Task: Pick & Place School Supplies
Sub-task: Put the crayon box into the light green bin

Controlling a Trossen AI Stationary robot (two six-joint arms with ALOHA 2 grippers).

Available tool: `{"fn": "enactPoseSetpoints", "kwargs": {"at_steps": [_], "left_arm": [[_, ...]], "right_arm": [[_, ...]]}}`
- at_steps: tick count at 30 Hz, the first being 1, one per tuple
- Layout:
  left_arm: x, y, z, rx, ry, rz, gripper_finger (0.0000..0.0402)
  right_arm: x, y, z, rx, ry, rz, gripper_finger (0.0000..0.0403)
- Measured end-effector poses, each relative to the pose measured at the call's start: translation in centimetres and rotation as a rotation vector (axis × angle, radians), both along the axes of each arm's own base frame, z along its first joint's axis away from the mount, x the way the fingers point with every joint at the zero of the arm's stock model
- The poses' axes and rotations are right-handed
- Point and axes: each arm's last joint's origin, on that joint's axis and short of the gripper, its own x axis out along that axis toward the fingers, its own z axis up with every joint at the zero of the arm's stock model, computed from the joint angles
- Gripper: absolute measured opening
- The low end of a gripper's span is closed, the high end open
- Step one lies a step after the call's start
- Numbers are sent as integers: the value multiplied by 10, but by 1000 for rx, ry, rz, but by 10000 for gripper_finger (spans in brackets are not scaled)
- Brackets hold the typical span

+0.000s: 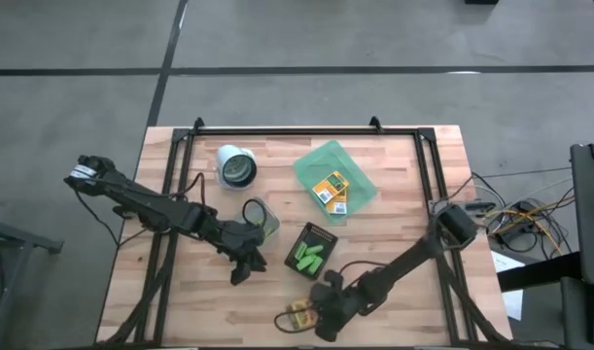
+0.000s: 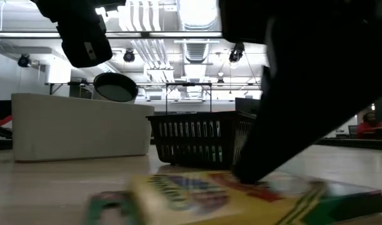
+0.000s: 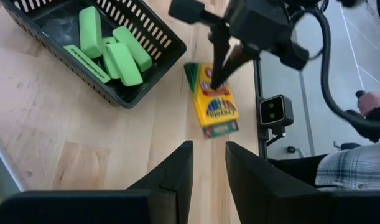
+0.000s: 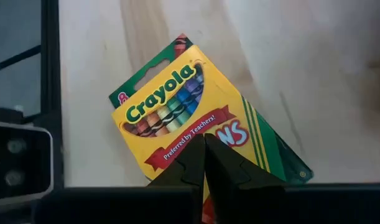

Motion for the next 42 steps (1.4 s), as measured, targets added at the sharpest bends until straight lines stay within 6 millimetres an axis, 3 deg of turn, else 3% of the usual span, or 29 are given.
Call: {"fn": "enactPoseSetpoints", "kwargs": {"at_steps": [7, 21, 28, 32, 42], "left_arm": [[0, -1, 0, -45, 26, 28, 99], [4, -13, -17, -105, 136, 8, 99], [7, -14, -22, -89, 142, -5, 99], [7, -14, -22, -86, 139, -7, 99], [8, -14, -22, -75, 128, -4, 99]], "right_arm": [[22, 7, -8, 9, -5, -12, 8], [28, -4, 0, -79, -32, 69, 8], [20, -6, 32, -191, -110, 63, 8], [16, -2, 51, -141, -146, 18, 8], [-10, 33, 54, 27, -143, -92, 8]]}}
